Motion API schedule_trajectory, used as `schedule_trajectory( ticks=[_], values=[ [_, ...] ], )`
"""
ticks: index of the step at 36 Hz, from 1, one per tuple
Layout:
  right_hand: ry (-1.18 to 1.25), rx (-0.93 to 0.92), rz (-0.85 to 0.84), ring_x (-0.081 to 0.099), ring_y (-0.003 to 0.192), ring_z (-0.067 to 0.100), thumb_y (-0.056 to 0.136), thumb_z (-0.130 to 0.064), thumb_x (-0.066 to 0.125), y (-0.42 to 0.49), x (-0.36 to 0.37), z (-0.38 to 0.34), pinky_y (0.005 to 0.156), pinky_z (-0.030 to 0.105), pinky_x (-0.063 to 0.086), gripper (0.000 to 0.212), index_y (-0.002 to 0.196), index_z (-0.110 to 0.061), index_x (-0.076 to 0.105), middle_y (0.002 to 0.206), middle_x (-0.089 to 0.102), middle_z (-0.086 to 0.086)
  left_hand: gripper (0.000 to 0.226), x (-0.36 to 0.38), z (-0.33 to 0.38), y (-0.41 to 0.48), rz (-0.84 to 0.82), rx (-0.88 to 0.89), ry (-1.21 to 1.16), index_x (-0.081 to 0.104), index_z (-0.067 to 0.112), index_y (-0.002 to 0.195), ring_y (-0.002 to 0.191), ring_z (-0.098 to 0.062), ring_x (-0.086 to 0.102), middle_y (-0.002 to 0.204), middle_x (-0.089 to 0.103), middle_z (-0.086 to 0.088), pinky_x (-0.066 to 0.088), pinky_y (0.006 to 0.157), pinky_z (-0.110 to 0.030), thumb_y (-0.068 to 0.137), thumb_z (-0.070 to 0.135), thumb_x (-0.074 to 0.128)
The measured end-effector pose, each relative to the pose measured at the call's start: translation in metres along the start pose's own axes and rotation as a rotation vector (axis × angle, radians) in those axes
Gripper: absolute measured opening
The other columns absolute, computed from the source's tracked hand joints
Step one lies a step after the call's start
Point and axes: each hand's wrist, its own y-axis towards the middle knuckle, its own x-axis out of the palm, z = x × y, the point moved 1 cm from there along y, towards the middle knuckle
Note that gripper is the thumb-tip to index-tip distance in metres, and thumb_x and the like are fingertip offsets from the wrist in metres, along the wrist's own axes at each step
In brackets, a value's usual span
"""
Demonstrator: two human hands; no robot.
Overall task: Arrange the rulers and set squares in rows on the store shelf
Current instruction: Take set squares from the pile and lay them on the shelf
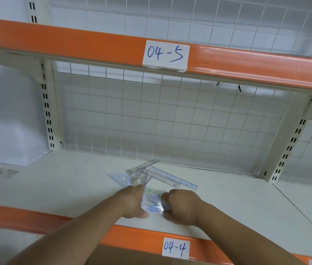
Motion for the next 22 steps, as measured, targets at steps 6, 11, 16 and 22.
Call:
schedule_trajectory(
  ticks=[6, 11, 16, 22],
  values=[
    [-0.088, -0.085, -0.010, 0.056, 0.100, 0.037, 0.093, -0.031, 0.048, -0.001, -0.004, -0.005, 0.069, 0.033, 0.037, 0.038, 0.119, -0.005, 0.049, 0.114, 0.055, 0.018, 0.055, -0.002, 0.000, -0.005, 0.030, -0.005, 0.055, 0.040, 0.010, 0.132, 0.118, -0.028, 0.050, 0.134, 0.036, -0.012, 0.042, 0.093, -0.031, 0.090, 0.039, 0.061],
    [-0.191, -0.133, -0.014, 0.057, 0.095, 0.038, 0.090, -0.022, 0.050, 0.000, -0.010, -0.012, 0.053, 0.030, 0.029, 0.040, 0.124, -0.002, 0.045, 0.109, 0.058, 0.020, 0.057, 0.001, 0.000, -0.005, 0.036, -0.004, 0.024, 0.038, 0.008, 0.133, 0.117, -0.027, 0.050, 0.134, 0.038, -0.012, 0.042, 0.095, -0.031, 0.090, 0.037, 0.062],
    [-0.200, -0.119, -0.017, 0.057, 0.095, 0.038, 0.091, -0.019, 0.048, 0.000, -0.006, -0.014, 0.063, 0.033, 0.031, 0.033, 0.118, 0.000, 0.050, 0.110, 0.059, 0.021, 0.091, 0.002, -0.002, -0.003, 0.049, 0.025, -0.032, 0.006, 0.015, 0.152, 0.128, -0.026, 0.045, 0.145, 0.039, -0.008, 0.043, 0.103, -0.036, 0.087, 0.032, 0.067],
    [-0.196, -0.120, 0.021, 0.056, 0.097, 0.039, 0.093, -0.025, 0.046, -0.002, -0.003, -0.007, 0.065, 0.035, 0.032, 0.039, 0.124, -0.001, 0.046, 0.112, 0.057, 0.020, 0.045, 0.002, -0.002, -0.005, 0.177, 0.029, 0.082, 0.045, 0.014, 0.122, 0.110, -0.025, 0.056, 0.123, 0.054, -0.005, 0.043, 0.081, -0.032, 0.087, 0.032, 0.067]
  ],
)
